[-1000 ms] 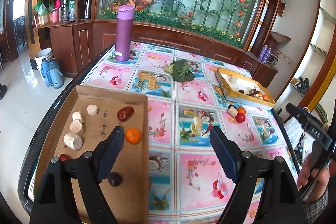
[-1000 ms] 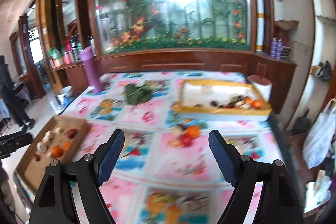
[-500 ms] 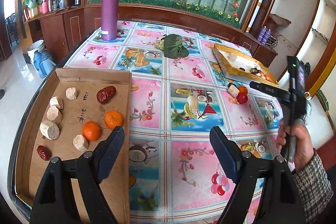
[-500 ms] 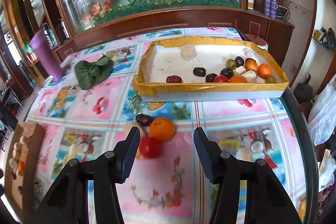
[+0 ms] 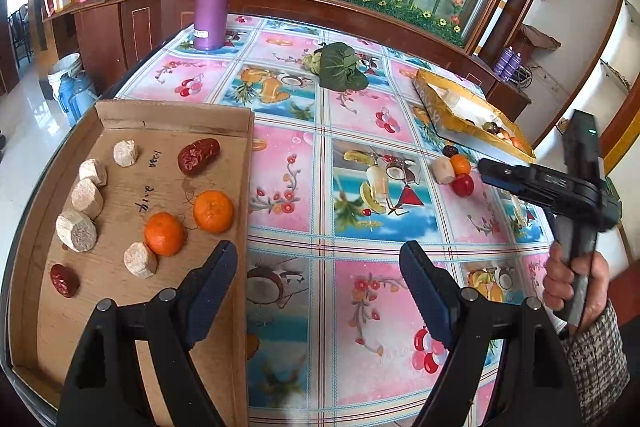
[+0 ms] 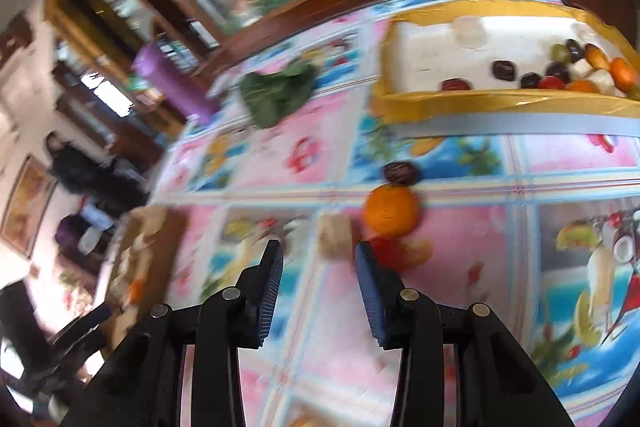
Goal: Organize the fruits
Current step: 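Grasp a square tan cake with the left tool while the right tool grasps the red tomato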
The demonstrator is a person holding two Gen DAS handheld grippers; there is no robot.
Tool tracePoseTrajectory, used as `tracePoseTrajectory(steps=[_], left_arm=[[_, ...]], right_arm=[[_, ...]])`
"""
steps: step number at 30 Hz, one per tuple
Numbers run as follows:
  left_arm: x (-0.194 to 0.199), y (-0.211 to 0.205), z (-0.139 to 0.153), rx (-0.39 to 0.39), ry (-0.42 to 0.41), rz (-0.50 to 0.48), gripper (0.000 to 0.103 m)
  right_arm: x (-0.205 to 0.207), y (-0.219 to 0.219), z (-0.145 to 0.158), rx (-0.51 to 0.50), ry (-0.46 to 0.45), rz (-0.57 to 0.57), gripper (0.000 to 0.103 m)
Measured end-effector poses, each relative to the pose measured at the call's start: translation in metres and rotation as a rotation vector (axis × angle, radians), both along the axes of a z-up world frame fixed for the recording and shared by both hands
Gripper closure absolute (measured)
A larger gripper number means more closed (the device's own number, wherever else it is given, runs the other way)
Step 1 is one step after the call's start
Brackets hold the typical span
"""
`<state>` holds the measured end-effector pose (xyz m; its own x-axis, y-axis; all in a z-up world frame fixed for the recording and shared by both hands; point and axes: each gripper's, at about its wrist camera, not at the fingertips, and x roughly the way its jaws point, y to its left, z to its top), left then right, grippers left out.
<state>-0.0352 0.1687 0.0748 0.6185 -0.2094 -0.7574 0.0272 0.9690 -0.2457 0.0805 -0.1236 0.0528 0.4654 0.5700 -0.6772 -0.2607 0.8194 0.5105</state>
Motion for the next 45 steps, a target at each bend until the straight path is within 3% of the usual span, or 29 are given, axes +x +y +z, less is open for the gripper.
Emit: tracePoseTrajectory(steps=[2, 5, 9, 12, 18, 19, 20, 21, 31, 33, 40, 41, 42, 43, 45], left_arm=[[0.001, -0.002, -0.003, -0.004, 0.008, -0.006, 0.02], [0.001, -0.007, -0.006, -0.01, 0.018, -0.018, 0.02], [-0.001, -0.012, -0.007, 0.001, 0.019, -0.028, 0.02], [0.0, -0.014, -0.008, 0.015, 0.021, -0.026, 0.02], [0.014, -0.025, -0.011, 0.038, 0.028, -0.034, 0.02], [0.018, -0.028, -0.01, 0.039, 0.025, -0.038, 0.02], [0.023, -0.033, -0.009, 0.035, 0.02, -0.045, 0.021], [0.027, -0.037, -0.009, 0.027, 0.016, -0.05, 0.021], [0.096, -0.122, -0.025, 0.015, 0.01, -0.198, 0.023], [0.109, -0.141, -0.032, 0.05, 0.0, -0.226, 0.031], [0.145, -0.178, -0.054, 0.133, 0.021, -0.277, 0.033], [0.148, -0.18, -0.058, 0.137, 0.034, -0.283, 0.042], [0.152, -0.183, -0.063, 0.139, 0.058, -0.29, 0.058], [0.152, -0.185, -0.064, 0.154, 0.05, -0.281, 0.061], [0.153, -0.185, -0.064, 0.134, 0.066, -0.293, 0.076]], right_arm=[[-0.017, -0.004, 0.01, -0.003, -0.043, -0.006, 0.061], [-0.027, -0.009, 0.015, -0.123, -0.082, -0.097, 0.061], [-0.021, -0.002, 0.006, -0.179, -0.063, -0.136, 0.06], [-0.015, 0.004, -0.004, -0.19, -0.054, -0.145, 0.052], [-0.012, 0.022, -0.019, -0.256, -0.073, -0.163, 0.052], [-0.012, 0.022, -0.02, -0.269, -0.077, -0.173, 0.059], [-0.013, 0.02, -0.02, -0.273, -0.083, -0.187, 0.071], [-0.015, 0.018, -0.02, -0.278, -0.088, -0.197, 0.073], [-0.047, -0.034, -0.02, -0.292, -0.095, -0.333, 0.073], [-0.048, -0.04, -0.02, -0.264, -0.09, -0.336, 0.073], [-0.047, -0.036, -0.019, -0.268, -0.091, -0.334, 0.073], [-0.047, -0.036, -0.02, -0.259, -0.088, -0.333, 0.073], [-0.047, -0.036, -0.02, -0.251, -0.085, -0.331, 0.073], [-0.047, -0.036, -0.02, -0.247, -0.084, -0.329, 0.073], [-0.047, -0.035, -0.02, -0.244, -0.089, -0.322, 0.073]])
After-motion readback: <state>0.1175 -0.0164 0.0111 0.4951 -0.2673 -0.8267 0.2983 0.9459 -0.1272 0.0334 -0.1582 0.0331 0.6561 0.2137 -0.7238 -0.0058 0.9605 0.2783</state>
